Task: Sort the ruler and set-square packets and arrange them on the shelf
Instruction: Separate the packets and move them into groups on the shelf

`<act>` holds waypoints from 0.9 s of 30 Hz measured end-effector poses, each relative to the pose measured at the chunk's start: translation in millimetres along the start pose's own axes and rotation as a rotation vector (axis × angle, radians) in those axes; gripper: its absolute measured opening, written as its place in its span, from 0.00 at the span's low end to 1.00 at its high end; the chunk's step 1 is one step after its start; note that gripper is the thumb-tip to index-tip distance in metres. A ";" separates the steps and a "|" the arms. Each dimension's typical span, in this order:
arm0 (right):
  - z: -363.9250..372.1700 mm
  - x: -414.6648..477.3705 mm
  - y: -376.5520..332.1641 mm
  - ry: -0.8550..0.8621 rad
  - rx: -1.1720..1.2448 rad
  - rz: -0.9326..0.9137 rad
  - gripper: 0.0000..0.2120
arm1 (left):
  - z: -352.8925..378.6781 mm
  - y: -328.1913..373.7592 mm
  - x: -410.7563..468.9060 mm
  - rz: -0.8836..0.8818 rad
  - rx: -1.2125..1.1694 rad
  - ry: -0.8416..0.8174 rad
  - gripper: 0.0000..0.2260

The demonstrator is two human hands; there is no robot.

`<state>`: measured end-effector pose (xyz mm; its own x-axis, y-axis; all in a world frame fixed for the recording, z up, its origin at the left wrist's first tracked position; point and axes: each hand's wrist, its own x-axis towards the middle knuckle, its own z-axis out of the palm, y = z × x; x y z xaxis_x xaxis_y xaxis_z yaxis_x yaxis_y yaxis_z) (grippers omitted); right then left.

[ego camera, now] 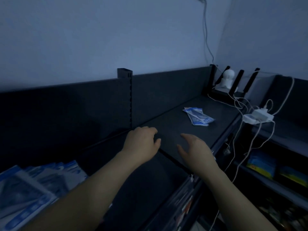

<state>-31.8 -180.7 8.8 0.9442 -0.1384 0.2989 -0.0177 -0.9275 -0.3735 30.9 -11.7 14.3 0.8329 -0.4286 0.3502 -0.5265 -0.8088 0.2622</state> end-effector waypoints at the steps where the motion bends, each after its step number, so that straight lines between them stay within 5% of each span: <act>1: 0.1 6.5 8.7 -0.001 -0.004 0.010 0.18 | 8.4 3.4 10.8 0.003 -0.008 -0.015 0.14; 18: 49.0 211.1 204.0 -0.179 -0.160 0.026 0.14 | 131.6 23.6 161.6 -0.296 -0.191 -0.107 0.16; 27: 46.4 202.2 180.8 -0.351 0.341 -0.328 0.10 | 156.6 20.4 190.9 -0.416 -0.260 -0.060 0.20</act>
<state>171.2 -360.2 -39.0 0.9359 0.3140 0.1598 0.3456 -0.7300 -0.5896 205.8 -173.1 -54.3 0.9859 -0.1189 0.1177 -0.1657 -0.7921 0.5874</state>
